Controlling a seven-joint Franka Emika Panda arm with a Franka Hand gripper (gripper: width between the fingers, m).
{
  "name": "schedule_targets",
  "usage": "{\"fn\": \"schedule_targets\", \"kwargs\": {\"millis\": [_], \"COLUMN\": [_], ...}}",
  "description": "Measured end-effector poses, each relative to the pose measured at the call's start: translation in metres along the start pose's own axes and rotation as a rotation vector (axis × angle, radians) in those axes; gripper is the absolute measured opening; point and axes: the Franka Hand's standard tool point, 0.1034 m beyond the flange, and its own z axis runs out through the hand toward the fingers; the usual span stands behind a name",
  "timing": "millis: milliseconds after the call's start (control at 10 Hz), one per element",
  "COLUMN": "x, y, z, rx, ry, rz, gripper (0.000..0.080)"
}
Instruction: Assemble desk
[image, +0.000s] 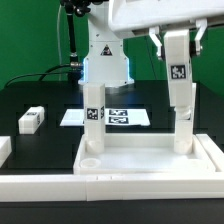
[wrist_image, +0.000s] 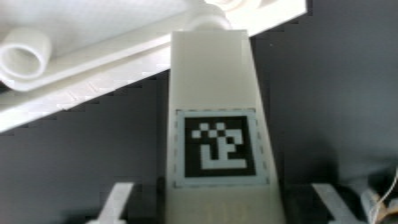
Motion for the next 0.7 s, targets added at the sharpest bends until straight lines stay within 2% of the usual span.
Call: {"fn": "schedule_targets", "kwargs": {"millis": [100,200,300,700], "x": [0.006,0.004,-0.003,-0.003], "y": [-0.004,-0.012,-0.021,-0.02], "z": [0.013,0.02,0.02,0.021], "rx": [-0.006,-0.006,0.003,0.003], "ry": [0.022,0.023,0.017,0.016], "rz": [-0.151,-0.174,-0.146,-0.158], "gripper": [0.0288,0.0288,0.0288,0.0288]}}
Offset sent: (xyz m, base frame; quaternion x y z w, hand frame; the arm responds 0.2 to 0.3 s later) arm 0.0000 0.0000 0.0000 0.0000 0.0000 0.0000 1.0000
